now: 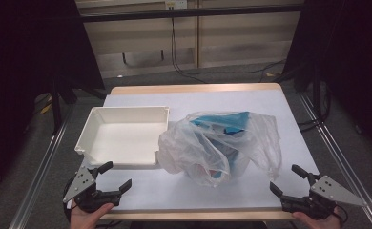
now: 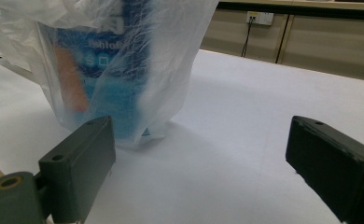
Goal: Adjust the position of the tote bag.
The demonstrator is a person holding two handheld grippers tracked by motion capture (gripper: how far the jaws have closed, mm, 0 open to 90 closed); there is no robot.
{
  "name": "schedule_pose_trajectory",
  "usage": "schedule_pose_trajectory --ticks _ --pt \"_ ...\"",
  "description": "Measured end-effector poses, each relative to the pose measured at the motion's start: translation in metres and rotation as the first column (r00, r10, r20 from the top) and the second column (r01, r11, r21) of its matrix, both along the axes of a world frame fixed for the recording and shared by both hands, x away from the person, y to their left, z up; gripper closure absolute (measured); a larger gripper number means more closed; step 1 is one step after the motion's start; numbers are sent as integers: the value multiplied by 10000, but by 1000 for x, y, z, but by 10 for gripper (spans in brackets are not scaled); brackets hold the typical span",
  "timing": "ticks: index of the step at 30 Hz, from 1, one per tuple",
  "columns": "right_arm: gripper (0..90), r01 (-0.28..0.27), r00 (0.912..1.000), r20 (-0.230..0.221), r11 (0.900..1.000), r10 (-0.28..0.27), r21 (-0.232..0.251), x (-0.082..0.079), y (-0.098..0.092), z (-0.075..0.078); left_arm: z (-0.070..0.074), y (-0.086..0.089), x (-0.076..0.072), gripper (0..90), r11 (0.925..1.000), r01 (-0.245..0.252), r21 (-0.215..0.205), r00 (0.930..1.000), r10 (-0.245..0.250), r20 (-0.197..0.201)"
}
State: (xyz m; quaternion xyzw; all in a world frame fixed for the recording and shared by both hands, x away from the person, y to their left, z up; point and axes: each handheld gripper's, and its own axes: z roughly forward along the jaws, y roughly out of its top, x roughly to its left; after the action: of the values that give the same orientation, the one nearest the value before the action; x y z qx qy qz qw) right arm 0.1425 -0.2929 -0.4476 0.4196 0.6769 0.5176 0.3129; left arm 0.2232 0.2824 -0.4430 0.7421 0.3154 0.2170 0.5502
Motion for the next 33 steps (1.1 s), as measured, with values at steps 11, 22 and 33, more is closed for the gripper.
schedule_pose_trajectory --ticks 11,22,33 --pt "130 -240 9996 -169 9997 240 22 0 3 1 0 -3 -1 139 9996 268 81 9992 -266 -303" --pt "198 -992 9926 -676 9947 1007 251 1 6 6 3 -7 -6 159 9985 529 142 9977 -522 -440" --pt "299 -1613 9840 -685 9857 1644 488 -5 10 15 7 -16 -12 233 9926 1174 302 9926 -1164 -347"
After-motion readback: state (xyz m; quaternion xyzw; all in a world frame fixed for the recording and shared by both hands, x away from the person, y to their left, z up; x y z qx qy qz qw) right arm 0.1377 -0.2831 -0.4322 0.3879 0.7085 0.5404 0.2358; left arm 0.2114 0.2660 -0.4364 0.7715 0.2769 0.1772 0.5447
